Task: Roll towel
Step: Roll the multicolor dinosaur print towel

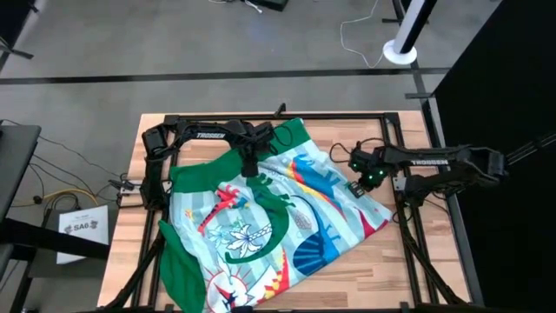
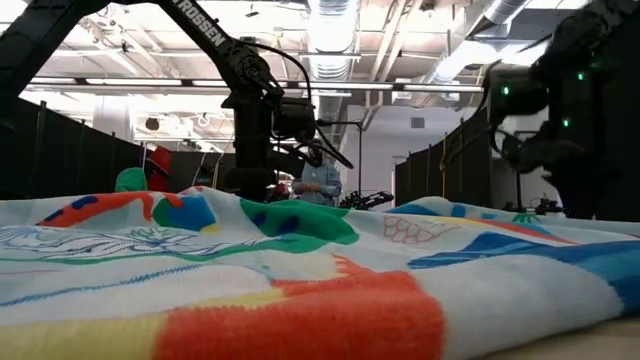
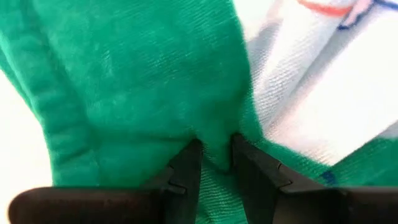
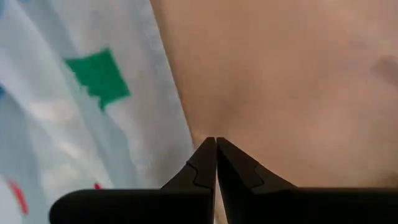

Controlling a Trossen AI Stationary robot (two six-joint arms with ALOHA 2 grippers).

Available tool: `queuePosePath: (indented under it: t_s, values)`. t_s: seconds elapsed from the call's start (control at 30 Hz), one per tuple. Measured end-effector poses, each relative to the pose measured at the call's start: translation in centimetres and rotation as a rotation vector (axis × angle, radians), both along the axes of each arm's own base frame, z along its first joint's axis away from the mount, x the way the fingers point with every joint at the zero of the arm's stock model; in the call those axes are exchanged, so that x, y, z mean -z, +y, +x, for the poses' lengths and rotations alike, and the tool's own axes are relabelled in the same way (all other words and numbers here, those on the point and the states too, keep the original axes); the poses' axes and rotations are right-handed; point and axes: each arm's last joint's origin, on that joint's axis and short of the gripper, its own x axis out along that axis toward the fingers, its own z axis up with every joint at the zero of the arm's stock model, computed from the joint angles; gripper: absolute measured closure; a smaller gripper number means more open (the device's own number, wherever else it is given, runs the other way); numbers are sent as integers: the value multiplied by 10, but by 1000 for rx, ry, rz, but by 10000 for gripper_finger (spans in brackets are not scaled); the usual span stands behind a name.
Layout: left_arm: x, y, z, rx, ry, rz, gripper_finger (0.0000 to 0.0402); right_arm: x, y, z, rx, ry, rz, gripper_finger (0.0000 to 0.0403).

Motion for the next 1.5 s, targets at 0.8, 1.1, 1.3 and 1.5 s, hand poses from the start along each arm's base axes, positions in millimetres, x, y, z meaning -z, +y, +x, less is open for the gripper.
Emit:
queuePosePath:
  t_s: [0.8, 1.1, 1.3, 1.5]
  values:
    - [0, 30, -13, -194, -22, 51, 325, -20, 61, 92, -88, -470, 171, 403]
    - [-1, 36, -16, -220, -33, 64, 325, 22, 101, 122, -144, -493, 243, 403]
    - [-1, 35, -18, -197, -7, 56, 325, -33, 107, 113, -97, -596, 217, 403]
    - [0, 34, -17, -175, -2, 57, 325, -67, 88, 48, 2, -367, 17, 403]
